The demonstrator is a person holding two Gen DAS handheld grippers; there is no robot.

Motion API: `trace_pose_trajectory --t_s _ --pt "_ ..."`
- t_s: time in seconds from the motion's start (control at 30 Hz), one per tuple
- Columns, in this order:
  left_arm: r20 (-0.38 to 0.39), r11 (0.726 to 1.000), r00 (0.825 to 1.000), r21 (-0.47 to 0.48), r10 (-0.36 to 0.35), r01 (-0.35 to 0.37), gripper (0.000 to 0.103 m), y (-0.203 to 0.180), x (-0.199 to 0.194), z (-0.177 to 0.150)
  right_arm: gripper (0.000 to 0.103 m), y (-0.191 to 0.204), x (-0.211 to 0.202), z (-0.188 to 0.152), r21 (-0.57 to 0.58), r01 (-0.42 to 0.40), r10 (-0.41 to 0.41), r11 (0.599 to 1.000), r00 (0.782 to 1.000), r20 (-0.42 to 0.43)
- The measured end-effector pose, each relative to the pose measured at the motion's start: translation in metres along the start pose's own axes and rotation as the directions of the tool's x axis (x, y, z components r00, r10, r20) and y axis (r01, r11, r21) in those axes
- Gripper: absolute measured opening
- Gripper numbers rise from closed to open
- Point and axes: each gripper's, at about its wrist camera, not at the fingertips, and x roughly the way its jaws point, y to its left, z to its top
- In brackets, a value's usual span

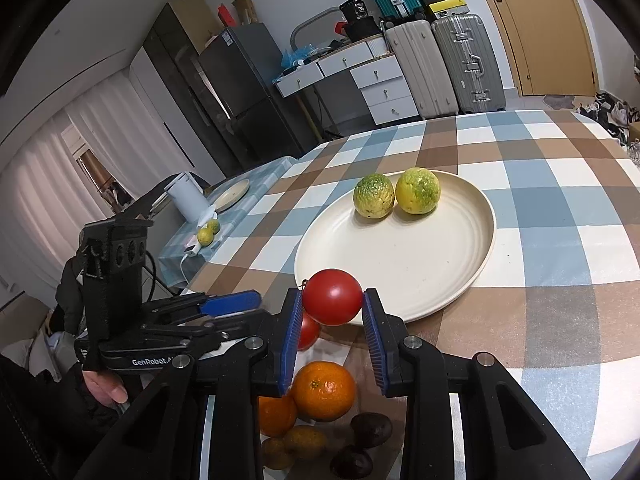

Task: Organize fruits
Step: 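Carry both tomatoes onto the white plate and open both grippers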

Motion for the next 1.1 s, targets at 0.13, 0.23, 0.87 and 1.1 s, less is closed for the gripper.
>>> trace_pose_trajectory --t_s 0.13,0.23,0.87,1.1 --pt "-0.031 0.999 0.999 0.035 0.019 -0.018 0.054 -0.014 0.017 0.004 0.031 -0.001 -0.002 -0.001 0.003 -0.001 0.001 1.000 1.000 0.005" --pt "-0.034 0.999 0.999 0.039 0.015 -0.013 0.052 -0.019 0.024 0.007 0.031 -0.001 -0.003 -0.001 0.005 0.000 0.000 1.000 1.000 0.008" --pt "0.046 1.000 0.999 0.020 0.022 -0.023 0.024 -0.002 -0.015 0.045 0.031 -0.001 0.019 0.022 -0.028 -0.035 0.034 0.999 0.998 -0.053" --pt "0.055 0.999 0.998 0.009 0.030 -0.031 0.024 0.018 0.003 0.083 0.031 -0.006 0.047 0.034 -0.013 -0.047 0.045 0.999 0.993 -0.111"
